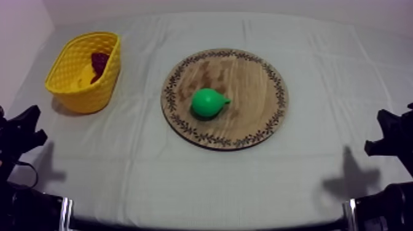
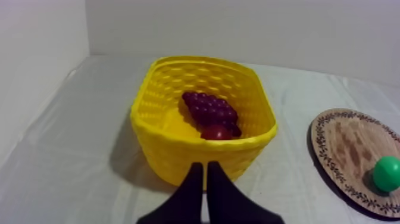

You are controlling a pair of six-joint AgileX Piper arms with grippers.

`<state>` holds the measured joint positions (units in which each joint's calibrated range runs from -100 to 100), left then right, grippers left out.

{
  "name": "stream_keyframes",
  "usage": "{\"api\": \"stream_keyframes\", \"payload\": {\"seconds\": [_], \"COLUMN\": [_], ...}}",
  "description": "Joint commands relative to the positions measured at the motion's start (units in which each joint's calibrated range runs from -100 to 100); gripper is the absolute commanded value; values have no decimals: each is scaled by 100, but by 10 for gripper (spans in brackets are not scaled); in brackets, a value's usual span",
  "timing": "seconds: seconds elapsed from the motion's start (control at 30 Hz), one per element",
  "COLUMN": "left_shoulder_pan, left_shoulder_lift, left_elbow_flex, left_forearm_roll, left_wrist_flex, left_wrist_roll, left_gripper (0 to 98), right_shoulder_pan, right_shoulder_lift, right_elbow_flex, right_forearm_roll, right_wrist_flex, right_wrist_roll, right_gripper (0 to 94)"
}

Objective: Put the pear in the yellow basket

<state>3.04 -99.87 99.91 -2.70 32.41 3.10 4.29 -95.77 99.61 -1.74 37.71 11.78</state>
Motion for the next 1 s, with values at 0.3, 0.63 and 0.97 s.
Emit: {"api": "stream_keyframes", "payload": {"seconds": [0.3, 0.63, 0.97], "left_shoulder_pan": [11, 11, 108], "left_shoulder_lift": [-13, -13, 500], "left_elbow_flex": [-92, -74, -795], "left_forearm_roll": [43, 50, -58], "left_wrist_flex": [389, 155, 154], "left_wrist_roll": [413, 261, 231], "left_gripper": [3, 8, 19], "right_shoulder_pan": [2, 0, 5], "right_shoulder_lift": [1, 1, 1], "right_elbow_flex": [5, 5, 5], "right_forearm_roll": [1, 1, 1], "right_wrist_flex": [3, 3, 3], "right_wrist_roll": [3, 2, 4], "right_gripper": [5, 5, 5]}}
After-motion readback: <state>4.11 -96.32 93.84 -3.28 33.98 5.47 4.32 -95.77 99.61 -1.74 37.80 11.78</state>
